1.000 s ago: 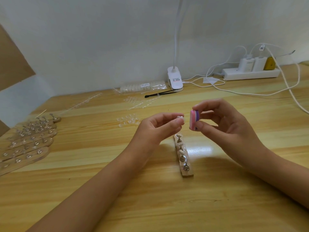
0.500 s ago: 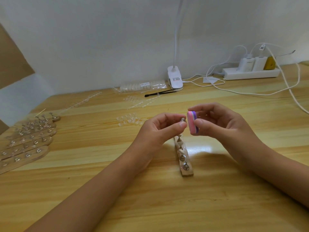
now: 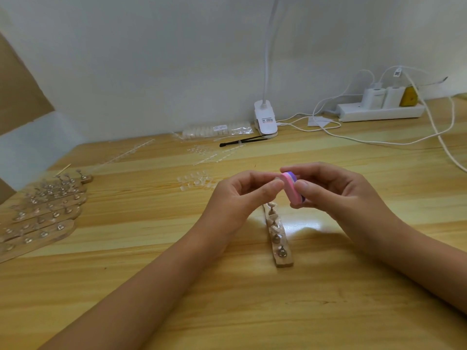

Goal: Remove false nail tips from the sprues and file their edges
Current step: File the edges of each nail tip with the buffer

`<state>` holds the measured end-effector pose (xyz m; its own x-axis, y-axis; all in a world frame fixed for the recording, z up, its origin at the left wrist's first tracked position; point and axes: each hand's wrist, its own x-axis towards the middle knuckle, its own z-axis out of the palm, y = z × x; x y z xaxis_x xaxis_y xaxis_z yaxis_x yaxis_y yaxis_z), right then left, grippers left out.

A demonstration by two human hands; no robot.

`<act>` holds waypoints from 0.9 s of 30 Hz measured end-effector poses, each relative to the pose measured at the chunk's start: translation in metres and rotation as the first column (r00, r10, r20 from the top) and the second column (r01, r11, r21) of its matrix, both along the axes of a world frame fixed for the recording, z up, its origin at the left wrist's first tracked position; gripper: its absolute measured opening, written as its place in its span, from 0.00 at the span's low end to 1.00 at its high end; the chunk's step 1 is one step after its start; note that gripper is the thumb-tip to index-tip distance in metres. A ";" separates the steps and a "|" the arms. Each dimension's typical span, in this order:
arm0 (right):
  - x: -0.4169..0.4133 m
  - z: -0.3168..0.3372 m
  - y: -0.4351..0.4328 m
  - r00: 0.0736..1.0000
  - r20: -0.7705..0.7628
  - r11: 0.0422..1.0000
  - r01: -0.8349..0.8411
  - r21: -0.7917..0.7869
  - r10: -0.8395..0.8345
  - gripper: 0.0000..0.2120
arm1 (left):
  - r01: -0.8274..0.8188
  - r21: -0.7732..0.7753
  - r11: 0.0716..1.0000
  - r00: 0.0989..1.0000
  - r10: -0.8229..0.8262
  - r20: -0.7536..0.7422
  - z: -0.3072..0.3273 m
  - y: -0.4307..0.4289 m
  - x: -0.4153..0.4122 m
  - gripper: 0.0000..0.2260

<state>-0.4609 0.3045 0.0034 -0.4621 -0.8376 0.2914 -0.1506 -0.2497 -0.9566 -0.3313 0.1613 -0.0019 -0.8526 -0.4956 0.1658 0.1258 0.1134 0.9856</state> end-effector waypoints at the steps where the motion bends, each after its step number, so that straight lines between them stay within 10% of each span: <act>1: 0.000 0.000 0.000 1.000 0.001 1.000 -0.003 0.004 0.003 0.14 | -0.010 0.007 1.000 1.000 0.010 0.001 0.000 0.000 0.000 0.15; 27: 0.000 0.001 -0.001 0.999 -0.027 0.999 0.032 -0.008 -0.032 0.15 | 0.018 -0.041 0.999 0.999 -0.016 0.043 0.000 0.007 -0.001 0.17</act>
<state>-0.4612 0.3035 0.0041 -0.4805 -0.8202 0.3104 -0.1840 -0.2517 -0.9501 -0.3327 0.1680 -0.0023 -0.8676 -0.4742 0.1494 0.0863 0.1524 0.9845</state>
